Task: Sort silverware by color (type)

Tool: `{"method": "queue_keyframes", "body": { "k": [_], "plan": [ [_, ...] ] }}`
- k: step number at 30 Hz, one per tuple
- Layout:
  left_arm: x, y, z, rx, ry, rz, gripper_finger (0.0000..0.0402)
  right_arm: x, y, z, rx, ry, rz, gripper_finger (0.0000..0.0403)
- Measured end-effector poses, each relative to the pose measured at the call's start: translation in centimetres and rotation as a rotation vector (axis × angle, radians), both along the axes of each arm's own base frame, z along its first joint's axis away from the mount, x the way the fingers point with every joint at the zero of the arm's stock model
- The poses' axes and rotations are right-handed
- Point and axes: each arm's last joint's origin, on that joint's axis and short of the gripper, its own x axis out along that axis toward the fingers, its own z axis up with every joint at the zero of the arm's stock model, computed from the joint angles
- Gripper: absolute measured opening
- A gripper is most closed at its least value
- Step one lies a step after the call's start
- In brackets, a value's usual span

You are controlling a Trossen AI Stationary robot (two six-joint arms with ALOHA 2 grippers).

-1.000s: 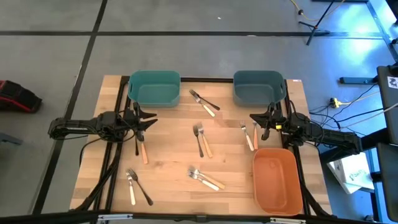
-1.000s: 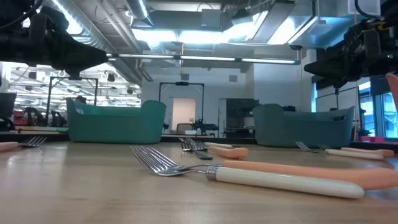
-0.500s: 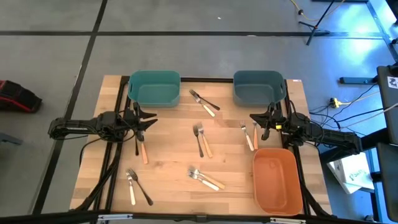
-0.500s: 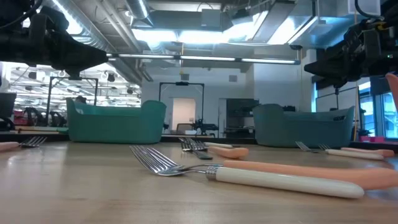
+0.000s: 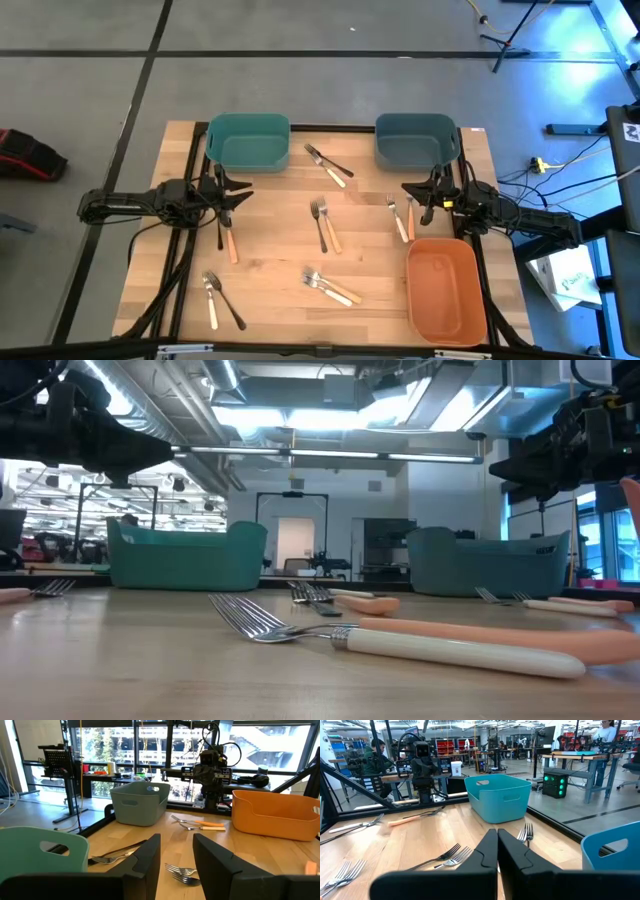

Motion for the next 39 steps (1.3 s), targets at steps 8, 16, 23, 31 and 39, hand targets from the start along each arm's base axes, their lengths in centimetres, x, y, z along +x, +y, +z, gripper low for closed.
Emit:
{"method": "queue_keyframes", "body": {
  "k": [8,16,23,31,39],
  "plan": [
    [0.0,0.0,0.0,0.0,0.0,0.0,0.011,0.0,0.0,0.6,0.038,-0.078,0.012,0.0001],
    [-0.1,0.1,0.3,-0.01,-0.031,0.047,0.011,-0.1,0.0,1.4,0.073,-0.149,-0.006,0.0001],
    [-0.2,0.1,1.3,0.019,-0.132,0.053,0.011,1.2,-0.5,2.9,0.092,-0.035,-0.113,0.0001],
    [-0.2,0.1,1.3,0.003,-0.141,0.026,0.011,4.4,-1.1,4.6,0.213,0.327,-0.164,0.0001],
    [0.2,-0.3,1.0,-0.049,-0.115,-0.105,0.011,6.8,-1.3,6.1,0.375,0.58,-0.171,0.0001]
  ]
}}
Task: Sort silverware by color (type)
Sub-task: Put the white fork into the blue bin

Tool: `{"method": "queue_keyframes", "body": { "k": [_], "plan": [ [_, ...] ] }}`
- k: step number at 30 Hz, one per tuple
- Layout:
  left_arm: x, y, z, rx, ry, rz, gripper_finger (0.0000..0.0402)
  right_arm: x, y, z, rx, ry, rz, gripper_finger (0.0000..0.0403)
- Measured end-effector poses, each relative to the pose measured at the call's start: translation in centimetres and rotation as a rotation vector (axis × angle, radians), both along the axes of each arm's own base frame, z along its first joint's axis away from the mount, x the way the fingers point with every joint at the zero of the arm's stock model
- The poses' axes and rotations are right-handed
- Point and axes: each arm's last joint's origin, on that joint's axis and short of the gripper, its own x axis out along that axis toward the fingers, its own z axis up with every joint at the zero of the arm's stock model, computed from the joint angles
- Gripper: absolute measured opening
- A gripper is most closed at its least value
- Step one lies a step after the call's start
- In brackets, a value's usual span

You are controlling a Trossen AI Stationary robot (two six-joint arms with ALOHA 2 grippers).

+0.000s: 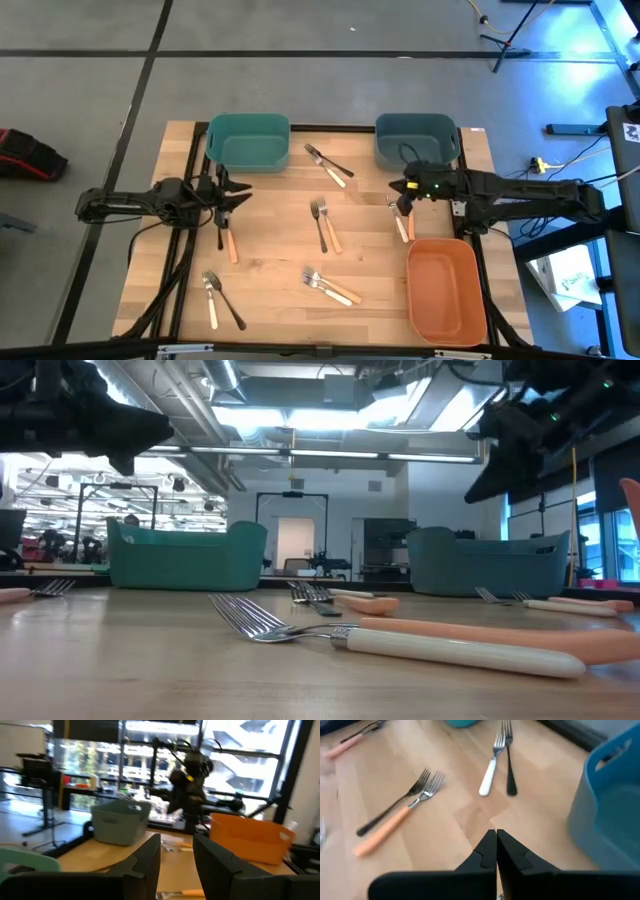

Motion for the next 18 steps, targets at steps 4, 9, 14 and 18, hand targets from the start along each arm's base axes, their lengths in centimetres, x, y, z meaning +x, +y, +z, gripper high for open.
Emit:
{"method": "queue_keyframes", "body": {
  "k": [4,9,14,18],
  "plan": [
    [0.4,0.0,-0.2,0.001,0.024,-0.004,0.011,0.8,-0.1,0.4,0.126,0.116,-0.075,0.0018],
    [0.7,0.1,-0.2,0.0,0.038,0.019,0.011,1.7,0.0,-0.2,0.262,0.287,-0.084,0.0091],
    [0.8,0.1,-0.3,-0.002,0.045,0.022,0.011,2.6,0.1,-2.1,0.376,0.418,-0.091,0.0162],
    [0.8,0.1,-0.3,0.001,0.048,0.029,0.011,3.1,0.0,-3.7,0.4,0.526,-0.126,0.019]
  ]
}}
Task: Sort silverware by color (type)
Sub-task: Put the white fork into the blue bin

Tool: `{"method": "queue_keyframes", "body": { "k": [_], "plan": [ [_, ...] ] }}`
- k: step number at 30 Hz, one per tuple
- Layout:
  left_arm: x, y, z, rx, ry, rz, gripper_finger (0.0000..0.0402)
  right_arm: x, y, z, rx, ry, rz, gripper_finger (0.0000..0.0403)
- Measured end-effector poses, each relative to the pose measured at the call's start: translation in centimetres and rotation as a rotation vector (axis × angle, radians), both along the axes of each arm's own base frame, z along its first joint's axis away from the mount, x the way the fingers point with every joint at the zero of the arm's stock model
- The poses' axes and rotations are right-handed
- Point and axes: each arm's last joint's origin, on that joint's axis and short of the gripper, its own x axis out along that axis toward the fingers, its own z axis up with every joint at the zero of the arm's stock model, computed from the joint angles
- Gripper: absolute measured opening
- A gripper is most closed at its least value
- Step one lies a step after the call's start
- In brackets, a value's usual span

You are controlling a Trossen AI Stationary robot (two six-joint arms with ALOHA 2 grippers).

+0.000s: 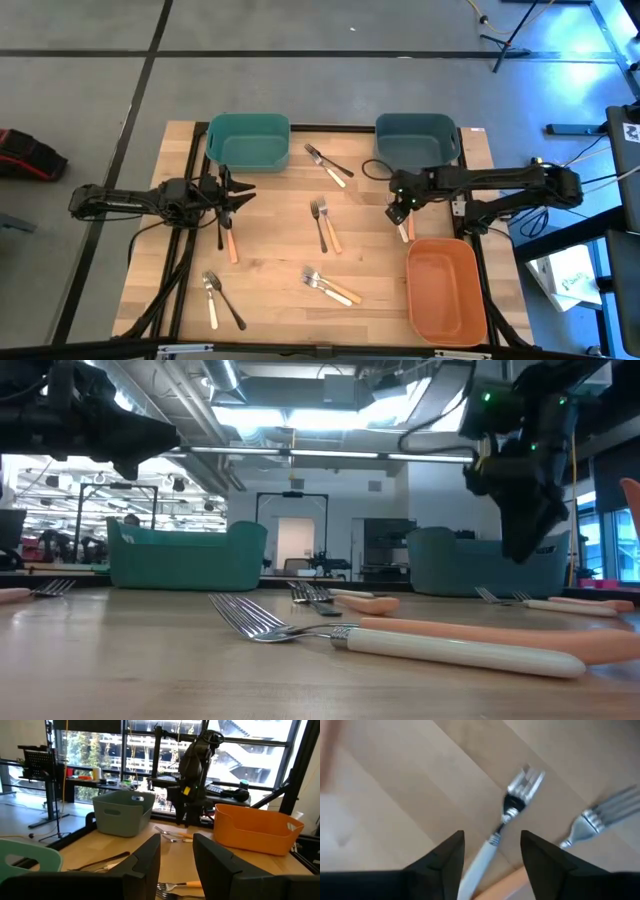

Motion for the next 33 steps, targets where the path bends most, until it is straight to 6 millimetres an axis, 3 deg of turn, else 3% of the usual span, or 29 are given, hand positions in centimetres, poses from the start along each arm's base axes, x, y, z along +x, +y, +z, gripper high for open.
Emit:
{"method": "queue_keyframes", "body": {
  "k": [5,21,33],
  "plan": [
    [0.0,0.0,-0.1,0.0,0.009,0.006,0.011,0.9,-0.1,-1.6,0.02,0.068,-0.004,0.019],
    [0.0,0.0,0.1,0.002,-0.011,0.012,0.011,2.7,-0.5,-5.5,0.014,0.204,0.002,0.0135],
    [0.0,0.0,0.1,0.002,-0.014,0.012,0.011,2.8,-0.6,-5.6,-0.005,0.2,0.071,0.002]
  ]
}}
